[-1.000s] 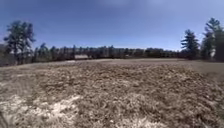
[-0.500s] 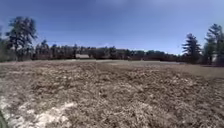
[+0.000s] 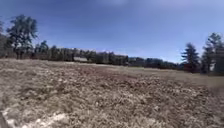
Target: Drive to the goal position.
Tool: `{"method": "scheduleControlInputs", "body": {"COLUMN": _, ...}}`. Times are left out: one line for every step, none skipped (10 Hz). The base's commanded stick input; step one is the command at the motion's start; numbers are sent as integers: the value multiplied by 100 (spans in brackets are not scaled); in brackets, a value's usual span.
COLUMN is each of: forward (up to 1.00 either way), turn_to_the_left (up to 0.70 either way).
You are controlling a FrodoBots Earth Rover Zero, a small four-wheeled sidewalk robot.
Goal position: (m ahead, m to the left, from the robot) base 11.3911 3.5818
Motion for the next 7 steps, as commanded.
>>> {"method": "scheduleControlInputs", "body": {"forward": 70, "turn_to_the_left": 0}}
{"method": "scheduleControlInputs", "body": {"forward": 70, "turn_to_the_left": 0}}
{"method": "scheduleControlInputs", "body": {"forward": 70, "turn_to_the_left": 0}}
{"method": "scheduleControlInputs", "body": {"forward": 70, "turn_to_the_left": 0}}
{"method": "scheduleControlInputs", "body": {"forward": 70, "turn_to_the_left": 0}}
{"method": "scheduleControlInputs", "body": {"forward": 70, "turn_to_the_left": 0}}
{"method": "scheduleControlInputs", "body": {"forward": 70, "turn_to_the_left": 0}}
